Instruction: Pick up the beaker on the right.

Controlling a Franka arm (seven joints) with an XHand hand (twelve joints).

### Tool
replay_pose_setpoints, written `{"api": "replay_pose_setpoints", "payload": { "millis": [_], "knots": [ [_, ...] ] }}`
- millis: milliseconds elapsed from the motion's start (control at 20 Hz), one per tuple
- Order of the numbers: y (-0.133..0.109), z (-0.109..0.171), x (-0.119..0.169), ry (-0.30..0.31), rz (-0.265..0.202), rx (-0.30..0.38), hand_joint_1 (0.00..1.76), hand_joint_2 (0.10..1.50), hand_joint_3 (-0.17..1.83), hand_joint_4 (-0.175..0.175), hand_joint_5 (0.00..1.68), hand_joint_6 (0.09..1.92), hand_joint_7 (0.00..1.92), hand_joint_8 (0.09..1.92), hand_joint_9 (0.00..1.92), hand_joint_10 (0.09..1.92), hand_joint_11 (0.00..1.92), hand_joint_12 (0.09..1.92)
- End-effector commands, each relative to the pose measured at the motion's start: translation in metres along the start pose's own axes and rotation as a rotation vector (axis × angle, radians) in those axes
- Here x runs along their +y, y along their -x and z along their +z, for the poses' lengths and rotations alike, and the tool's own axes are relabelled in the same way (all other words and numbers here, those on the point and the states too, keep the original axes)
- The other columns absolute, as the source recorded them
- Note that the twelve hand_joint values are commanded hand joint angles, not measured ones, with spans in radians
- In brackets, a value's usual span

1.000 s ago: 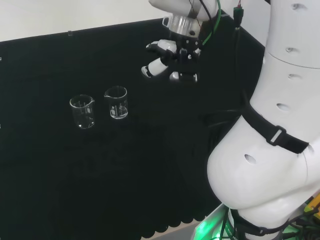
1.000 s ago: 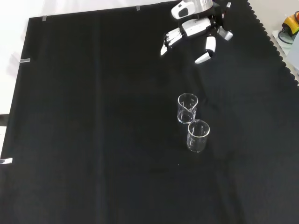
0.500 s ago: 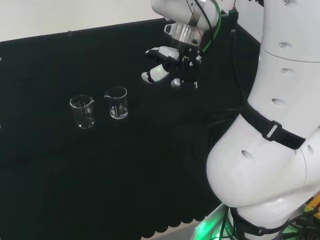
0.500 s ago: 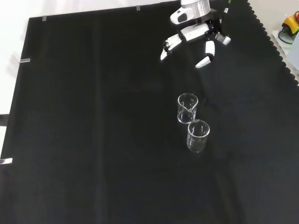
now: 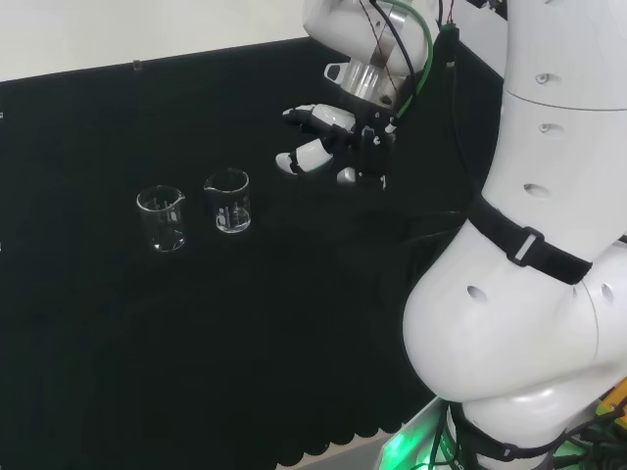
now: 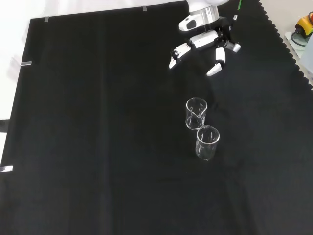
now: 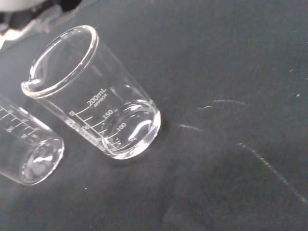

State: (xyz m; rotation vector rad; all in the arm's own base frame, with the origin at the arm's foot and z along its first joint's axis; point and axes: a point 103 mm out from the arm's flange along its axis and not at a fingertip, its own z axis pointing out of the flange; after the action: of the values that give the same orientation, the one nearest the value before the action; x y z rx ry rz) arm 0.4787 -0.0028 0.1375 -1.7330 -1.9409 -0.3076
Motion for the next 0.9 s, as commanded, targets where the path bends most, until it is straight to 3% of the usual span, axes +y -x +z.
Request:
{"api": "replay_pose_setpoints", "payload": {
  "millis": [50, 400, 550, 750, 900],
  "knots": [
    [0.004, 0.02, 0.01, -0.01, -0.071, 0.07, 0.67, 0.38, 1.02, -0.073, 0.23, 0.09, 0.11, 0.61, 0.18, 0.71, 0.0, 1.06],
    [0.006, 0.036, 0.021, -0.037, -0.123, 0.117, 0.66, 0.37, 1.0, -0.073, 0.23, 0.09, 0.11, 0.62, 0.2, 0.72, 0.0, 1.08],
    [0.009, 0.045, 0.026, -0.041, -0.158, 0.185, 0.64, 0.37, 0.97, -0.074, 0.22, 0.09, 0.11, 0.62, 0.21, 0.71, 0.0, 1.1],
    [0.008, 0.054, 0.029, -0.052, -0.185, 0.201, 0.59, 0.35, 0.87, -0.074, 0.2, 0.09, 0.1, 0.63, 0.21, 0.71, 0.0, 1.12],
    [0.009, 0.064, 0.031, -0.055, -0.212, 0.262, 0.58, 0.34, 0.83, -0.075, 0.2, 0.09, 0.1, 0.63, 0.22, 0.71, 0.0, 1.14]
  ]
}}
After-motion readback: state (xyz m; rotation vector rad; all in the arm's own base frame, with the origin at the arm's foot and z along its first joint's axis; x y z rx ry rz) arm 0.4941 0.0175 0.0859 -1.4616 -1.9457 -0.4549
